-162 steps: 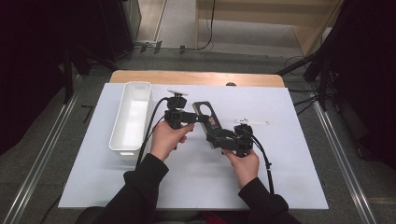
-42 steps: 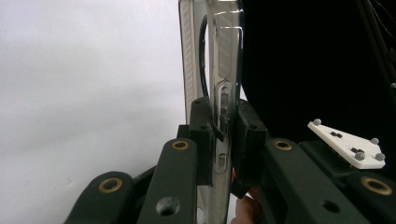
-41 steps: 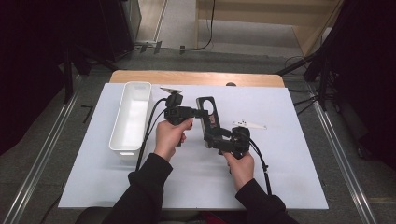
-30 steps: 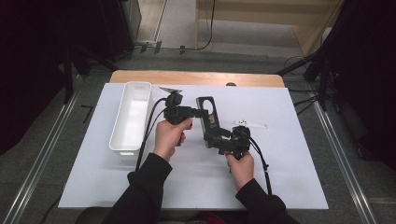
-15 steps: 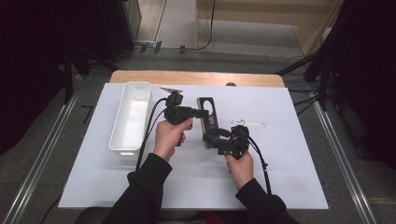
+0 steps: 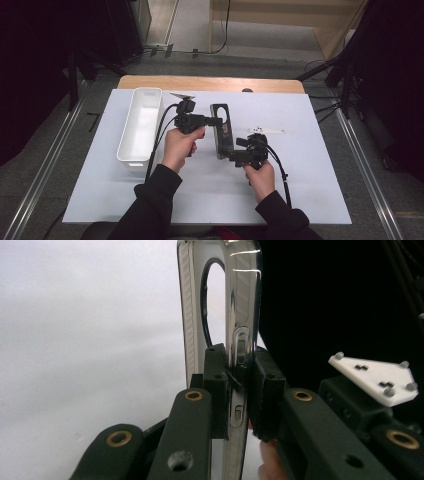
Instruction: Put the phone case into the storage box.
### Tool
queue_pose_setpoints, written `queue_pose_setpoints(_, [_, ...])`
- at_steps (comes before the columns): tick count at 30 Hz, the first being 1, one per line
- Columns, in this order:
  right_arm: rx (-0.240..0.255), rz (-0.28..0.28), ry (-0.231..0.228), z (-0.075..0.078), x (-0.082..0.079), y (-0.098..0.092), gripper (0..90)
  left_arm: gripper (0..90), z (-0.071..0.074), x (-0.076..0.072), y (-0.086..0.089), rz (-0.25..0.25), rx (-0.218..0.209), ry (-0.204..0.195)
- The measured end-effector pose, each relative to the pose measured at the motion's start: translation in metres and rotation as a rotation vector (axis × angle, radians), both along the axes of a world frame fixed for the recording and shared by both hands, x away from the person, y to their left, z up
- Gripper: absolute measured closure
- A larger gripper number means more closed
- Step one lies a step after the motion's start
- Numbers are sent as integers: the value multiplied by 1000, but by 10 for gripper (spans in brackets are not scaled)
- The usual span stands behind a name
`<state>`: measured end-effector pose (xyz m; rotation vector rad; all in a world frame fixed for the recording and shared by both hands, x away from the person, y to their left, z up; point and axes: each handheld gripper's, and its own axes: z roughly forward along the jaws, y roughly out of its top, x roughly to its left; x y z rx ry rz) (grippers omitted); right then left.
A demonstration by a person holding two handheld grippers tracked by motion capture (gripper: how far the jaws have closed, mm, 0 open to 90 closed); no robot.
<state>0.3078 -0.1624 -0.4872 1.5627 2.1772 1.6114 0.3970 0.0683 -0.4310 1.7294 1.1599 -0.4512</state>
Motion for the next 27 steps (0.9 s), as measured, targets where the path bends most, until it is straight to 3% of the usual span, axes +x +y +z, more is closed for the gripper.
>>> queue_pose_setpoints(7, [26,7,7,7,1,-10,0,803,3,-3,1,-30,34,-37])
queue_pose_setpoints(27, [-9,69,43,18,7,-23,0,802,9,-12,5,-81,54,-69])
